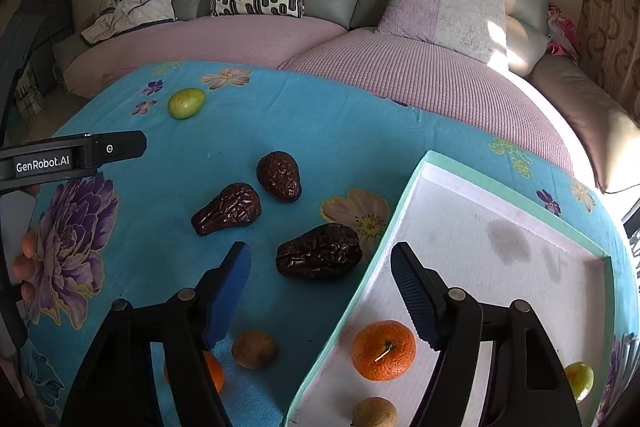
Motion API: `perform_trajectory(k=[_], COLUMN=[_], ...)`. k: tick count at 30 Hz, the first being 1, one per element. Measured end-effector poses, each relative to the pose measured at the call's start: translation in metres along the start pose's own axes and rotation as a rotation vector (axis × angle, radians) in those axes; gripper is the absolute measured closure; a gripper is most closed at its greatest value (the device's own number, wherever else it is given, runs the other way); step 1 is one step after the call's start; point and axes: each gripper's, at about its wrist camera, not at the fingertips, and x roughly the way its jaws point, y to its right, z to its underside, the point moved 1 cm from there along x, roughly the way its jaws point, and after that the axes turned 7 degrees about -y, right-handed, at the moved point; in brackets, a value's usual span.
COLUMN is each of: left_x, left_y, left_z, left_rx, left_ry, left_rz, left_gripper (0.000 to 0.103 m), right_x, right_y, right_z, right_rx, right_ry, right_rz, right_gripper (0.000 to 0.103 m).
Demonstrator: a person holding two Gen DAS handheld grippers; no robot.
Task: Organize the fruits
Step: 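Grasp a large dark red date with the right tool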
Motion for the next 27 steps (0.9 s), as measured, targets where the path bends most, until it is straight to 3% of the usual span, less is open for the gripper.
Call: perform_trajectory(k=[9, 22, 24, 25, 27], left_x=[0.007, 0.010, 0.009, 0.009, 0.010], left_y=[0.000, -0.004, -0.005, -0.005, -0.006], left_z=[-0.001, -0.002, -0.002, -0.002, -0.002], left_rx=[0.007, -0.009, -0.013, -0.014, -0.017], left_ry=[-0.022, -0.039, -0.039, -0.040, -0.042], left_rz=[0.002, 0.014, 0.015, 0.015, 0.016], left_gripper=[0.001, 0.001, 0.001, 0.001, 0.001], right_x=[0.025, 0.041, 0.043, 0.045, 0.048], right_y=[-0.013, -0.026, -0.028, -0.028, -0.028], right_z=[-0.015, -0.019, -0.019, -0.019, -0.018], right_rx=[-0.140, -0.293, -0.308, -0.310, -0.306], right_ry=[-0.104, -0.155, -0.160, -0.168, -0.169], right_rz=[0.066, 0.183, 0.171, 0.163, 0.171], right_gripper=[0.031, 0.031, 0.036, 0.048, 0.048])
